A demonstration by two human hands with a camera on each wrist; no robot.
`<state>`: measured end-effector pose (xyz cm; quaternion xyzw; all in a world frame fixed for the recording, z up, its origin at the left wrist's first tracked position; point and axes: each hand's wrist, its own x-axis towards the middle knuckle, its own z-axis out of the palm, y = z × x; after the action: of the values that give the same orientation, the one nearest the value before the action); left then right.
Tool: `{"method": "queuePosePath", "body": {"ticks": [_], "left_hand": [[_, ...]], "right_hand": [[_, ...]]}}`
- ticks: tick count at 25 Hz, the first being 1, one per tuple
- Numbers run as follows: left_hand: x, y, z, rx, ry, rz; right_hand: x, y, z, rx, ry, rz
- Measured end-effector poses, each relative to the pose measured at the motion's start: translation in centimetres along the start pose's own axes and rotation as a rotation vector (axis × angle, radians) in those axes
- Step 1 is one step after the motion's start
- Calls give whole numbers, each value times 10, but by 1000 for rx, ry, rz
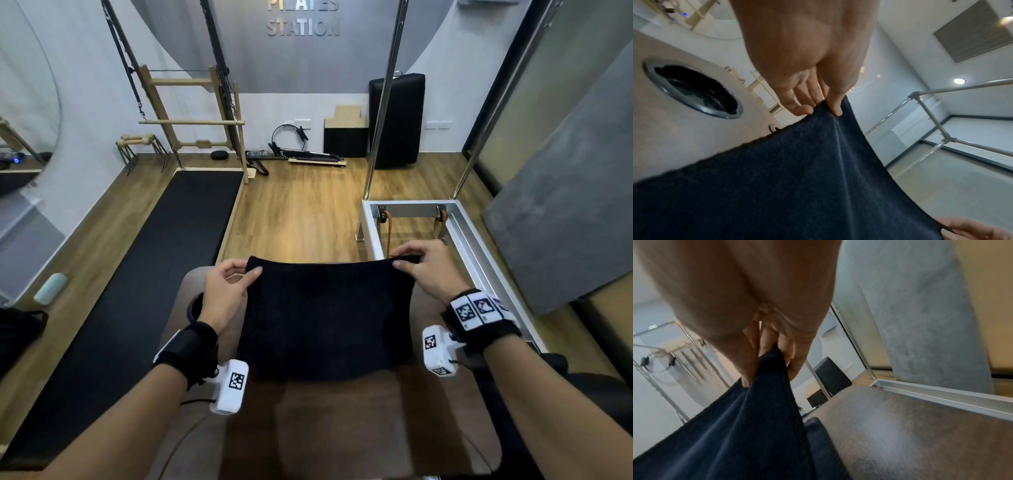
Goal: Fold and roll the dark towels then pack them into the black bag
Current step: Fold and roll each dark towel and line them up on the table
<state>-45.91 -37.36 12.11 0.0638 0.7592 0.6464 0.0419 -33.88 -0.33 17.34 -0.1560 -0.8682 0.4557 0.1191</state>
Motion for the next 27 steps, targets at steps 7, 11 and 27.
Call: {"method": "queuePosePath", "body": {"ticks": [7, 11, 27], "left_hand": [[42, -43, 28, 359, 141, -165], [48, -53, 30, 560, 104, -155], [38, -47, 27, 373, 134, -121]], "right_hand": [[50, 52, 45, -276, -96, 242], [49, 68, 48, -371, -111, 253], [35, 49, 53, -416, 16, 189]]}}
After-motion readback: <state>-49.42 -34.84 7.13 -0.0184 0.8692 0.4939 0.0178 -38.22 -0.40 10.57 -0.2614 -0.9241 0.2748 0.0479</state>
